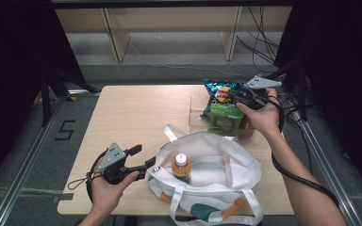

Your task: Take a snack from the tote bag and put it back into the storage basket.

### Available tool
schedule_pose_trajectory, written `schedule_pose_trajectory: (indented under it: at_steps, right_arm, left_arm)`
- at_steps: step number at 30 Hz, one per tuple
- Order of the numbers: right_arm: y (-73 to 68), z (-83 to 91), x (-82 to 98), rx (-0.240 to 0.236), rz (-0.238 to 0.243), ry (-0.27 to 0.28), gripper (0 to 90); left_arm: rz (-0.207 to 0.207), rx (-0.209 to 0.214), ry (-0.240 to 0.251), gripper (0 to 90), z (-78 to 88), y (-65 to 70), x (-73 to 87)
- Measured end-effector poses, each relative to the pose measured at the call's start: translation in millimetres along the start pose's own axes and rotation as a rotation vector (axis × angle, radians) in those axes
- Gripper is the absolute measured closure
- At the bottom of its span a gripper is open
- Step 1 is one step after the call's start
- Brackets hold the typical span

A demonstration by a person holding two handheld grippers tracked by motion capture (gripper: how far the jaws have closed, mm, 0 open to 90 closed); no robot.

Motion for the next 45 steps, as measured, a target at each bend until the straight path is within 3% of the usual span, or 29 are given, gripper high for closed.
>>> schedule_pose_trajectory:
  at_steps: [1, 2, 9, 11, 14, 23, 32, 34, 38, 40, 45]
  right_arm:
    - [2.6, 2.2, -0.5, 0.005, 0.019, 0.004, 81.6]
    - [0.8, 4.1, 0.3, -0.006, -0.016, -0.001, 80.0]
    - [0.8, 14.7, 6.5, 0.005, -0.038, -0.004, 69.6]
    - [2.2, 19.2, 7.6, -0.004, -0.022, 0.000, 66.5]
    - [1.1, 24.9, 9.6, -0.018, -0.039, 0.009, 62.0]
    - [0.0, 40.2, 18.9, 0.011, -0.074, 0.038, 50.6]
    - [-9.1, 58.5, 32.1, 0.015, -0.088, 0.038, 46.8]
    - [-11.9, 60.9, 35.3, 0.047, -0.102, 0.060, 46.1]
    - [-16.6, 68.7, 42.1, 0.036, -0.130, 0.047, 45.9]
    - [-15.8, 72.6, 46.3, 0.024, -0.112, 0.042, 45.8]
    - [-20.9, 79.3, 54.7, 0.033, -0.139, 0.044, 46.1]
  left_arm:
    - [0.001, 0.001, 0.000, 28.9, -0.1, 0.4, -0.2]
    - [0.000, 0.002, 0.000, 28.9, -0.1, 0.5, -0.4]
    - [0.008, 0.009, 0.012, 28.7, -0.1, 0.9, -1.2]
    - [0.002, 0.005, 0.010, 28.4, 0.4, 1.3, -2.0]
    - [0.012, 0.007, 0.010, 27.8, 0.3, 2.6, -2.2]
    - [-0.005, 0.018, 0.014, 26.4, -1.0, 3.3, -3.3]
    - [-0.005, 0.032, 0.034, 24.4, -2.7, 5.6, -7.3]
    - [-0.006, 0.028, 0.031, 24.3, -2.1, 7.1, -8.6]
    - [-0.009, 0.027, 0.041, 24.0, -0.7, 7.2, -10.8]
    - [-0.005, 0.022, 0.043, 23.8, 0.0, 6.5, -11.2]
    - [-0.003, 0.027, 0.047, 23.5, 0.2, 6.7, -12.1]
Point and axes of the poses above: each handheld gripper's, and its own axes: z roughly backward along the jaws, x roughly out of its underside, y roughly to its right, the point moved 2 cm from there along -z, roughly forward along the jaws, and after that the axes turned 2 degrees about -x, right-handed, at the moved point
